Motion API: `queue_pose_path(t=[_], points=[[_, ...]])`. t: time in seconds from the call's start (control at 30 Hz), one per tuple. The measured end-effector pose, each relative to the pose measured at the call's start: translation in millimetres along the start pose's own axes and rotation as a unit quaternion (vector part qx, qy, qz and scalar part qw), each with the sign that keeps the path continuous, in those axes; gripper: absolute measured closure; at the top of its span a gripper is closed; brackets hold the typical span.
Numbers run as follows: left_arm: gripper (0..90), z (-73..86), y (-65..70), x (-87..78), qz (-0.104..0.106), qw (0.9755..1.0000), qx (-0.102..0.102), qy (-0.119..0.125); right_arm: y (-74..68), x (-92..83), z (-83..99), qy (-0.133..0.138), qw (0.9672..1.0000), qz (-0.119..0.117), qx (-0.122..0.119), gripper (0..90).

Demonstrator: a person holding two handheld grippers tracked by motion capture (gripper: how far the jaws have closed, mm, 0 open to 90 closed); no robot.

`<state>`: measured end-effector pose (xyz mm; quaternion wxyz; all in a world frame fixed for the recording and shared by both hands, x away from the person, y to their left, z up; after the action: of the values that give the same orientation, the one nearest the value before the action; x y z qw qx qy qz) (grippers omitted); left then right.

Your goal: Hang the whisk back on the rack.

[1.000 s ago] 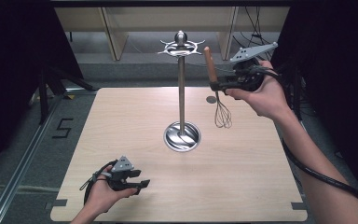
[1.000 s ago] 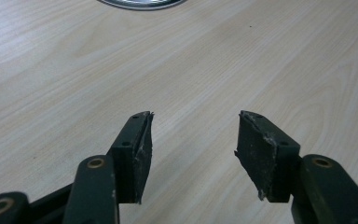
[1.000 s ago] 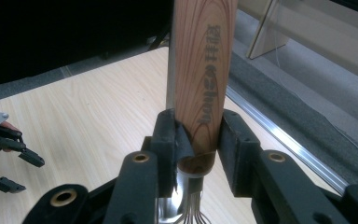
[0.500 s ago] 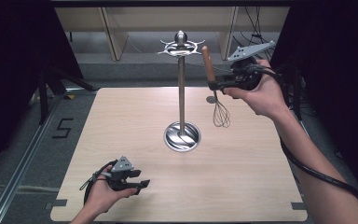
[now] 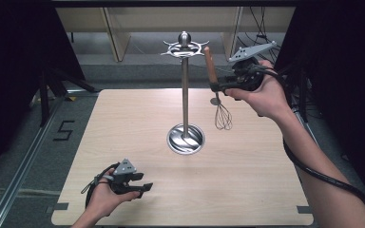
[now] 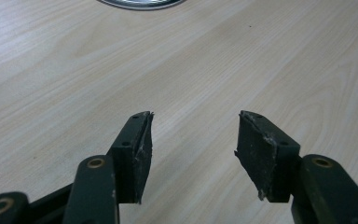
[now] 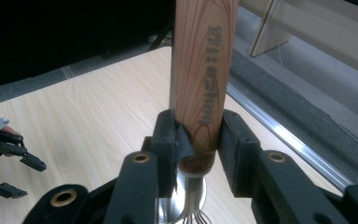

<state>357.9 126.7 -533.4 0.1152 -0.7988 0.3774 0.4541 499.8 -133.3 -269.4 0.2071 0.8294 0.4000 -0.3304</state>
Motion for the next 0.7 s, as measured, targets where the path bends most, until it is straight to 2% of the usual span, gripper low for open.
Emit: queue_pose_path(t=[0.1, 0.23, 0.27, 0.33, 0.43, 0.5, 0.53, 0.7], points=[[44.4, -0.1, 0.1, -0.2, 0.0, 1.0, 0.0, 0.0, 0.1, 0.1, -0.2, 0.0, 1.0, 0.003, 0.001, 70.2], [44.4, -0.1, 0.1, -0.2, 0.0, 1.0, 0.0, 0.0, -2.3, 0.2, -0.2, -0.004, 0.9999, 0.001, 0.015, 70.2], [44.4, -0.1, 0.1, -0.1, 0.0, 1.0, 0.001, 0.0, -2.3, 1.0, -1.7, 0.004, 0.9999, 0.003, 0.015, 70.2], [44.4, -0.2, 0.2, -0.2, 0.0, 1.0, 0.001, 0.0, -6.2, 1.3, -1.5, 0.003, 0.9994, 0.001, 0.034, 70.2], [44.4, -0.2, 0.3, -0.2, 0.0, 1.0, 0.001, 0.0, -9.2, 2.6, -2.1, 0.004, 0.9987, 0.0, 0.05, 70.1], [44.4, -0.2, 0.3, -0.4, 0.0, 1.0, 0.002, 0.0, -9.4, 3.0, -2.5, 0.004, 0.9986, 0.003, 0.053, 70.1], [44.4, -0.3, 0.4, -0.5, 0.0, 1.0, 0.002, 0.0, -11.2, 4.2, -3.6, 0.005, 0.9979, 0.005, 0.065, 70.1], [44.4, -0.4, 0.3, -0.6, 0.0, 1.0, 0.002, 0.001, -14.3, 6.4, -4.6, 0.0, 0.9971, 0.006, 0.076, 70.1]])
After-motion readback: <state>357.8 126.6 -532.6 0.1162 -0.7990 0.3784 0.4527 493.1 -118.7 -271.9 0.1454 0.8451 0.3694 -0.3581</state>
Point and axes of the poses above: each handheld gripper's, and its own axes: x roughly forward along the jaws, z roughly out of its underside, y roughly to its right, the point moved 8 cm from there along x, roughly forward along the jaws, and after that the axes turned 12 degrees about -y, right-handed, at the moved point
